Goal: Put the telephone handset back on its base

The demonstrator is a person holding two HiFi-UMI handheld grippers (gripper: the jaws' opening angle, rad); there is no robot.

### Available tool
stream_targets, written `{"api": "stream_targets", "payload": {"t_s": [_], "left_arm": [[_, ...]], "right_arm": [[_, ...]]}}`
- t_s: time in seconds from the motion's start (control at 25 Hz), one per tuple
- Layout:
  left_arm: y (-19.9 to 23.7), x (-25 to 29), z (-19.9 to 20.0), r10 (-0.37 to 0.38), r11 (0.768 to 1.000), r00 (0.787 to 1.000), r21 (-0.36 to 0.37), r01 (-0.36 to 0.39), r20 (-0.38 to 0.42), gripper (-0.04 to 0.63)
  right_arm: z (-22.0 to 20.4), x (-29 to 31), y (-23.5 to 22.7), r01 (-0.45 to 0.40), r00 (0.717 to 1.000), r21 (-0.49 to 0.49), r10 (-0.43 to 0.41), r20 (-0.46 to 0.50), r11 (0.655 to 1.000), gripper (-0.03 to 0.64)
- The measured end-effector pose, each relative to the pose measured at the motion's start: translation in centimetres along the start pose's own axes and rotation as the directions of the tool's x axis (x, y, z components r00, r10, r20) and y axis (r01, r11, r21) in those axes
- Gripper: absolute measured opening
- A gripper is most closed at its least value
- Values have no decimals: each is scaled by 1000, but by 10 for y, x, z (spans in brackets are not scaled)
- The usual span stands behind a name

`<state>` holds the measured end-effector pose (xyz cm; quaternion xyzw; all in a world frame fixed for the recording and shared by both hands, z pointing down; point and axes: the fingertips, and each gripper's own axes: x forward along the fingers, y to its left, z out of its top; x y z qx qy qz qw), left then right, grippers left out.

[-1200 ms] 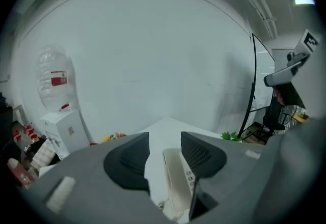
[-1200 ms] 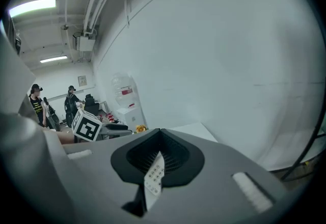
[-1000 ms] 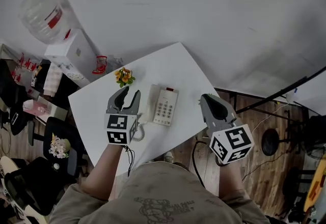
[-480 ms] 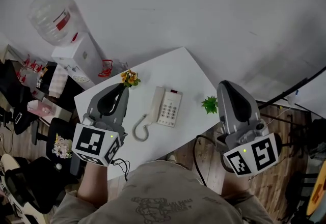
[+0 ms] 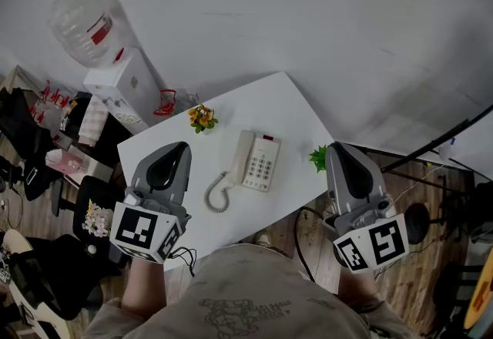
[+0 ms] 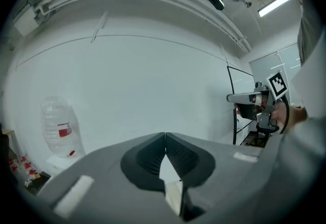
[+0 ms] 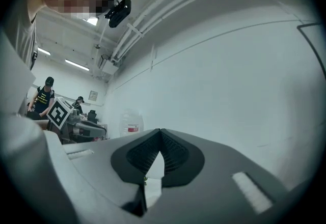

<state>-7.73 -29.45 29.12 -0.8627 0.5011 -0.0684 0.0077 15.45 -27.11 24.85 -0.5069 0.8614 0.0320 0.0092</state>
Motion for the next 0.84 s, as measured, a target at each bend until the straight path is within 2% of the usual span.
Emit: {"api": "stream_targets", "payload": {"t_s": [0.16,0.36,0.56,0.84], "left_arm": [[-5,3,-37,-9,998,997,-58,4,-81,1],[-25,5,-68,-40,998,987,-52,32,-156,2],[-30,2,-71,-39,999,987,-35,33,-159,0],[-32,1,-64,-49,999,988,-16,47,-145,0]], "right_arm": [[-33,0,5,-4,996,5,5,-88,1000,28],[-75,-4,23,-38,979,38,45,-199,999,28],[-83,2,31,-74,970,43,81,-228,996,28],[-82,8,32,-94,971,49,102,-217,994,28]]}}
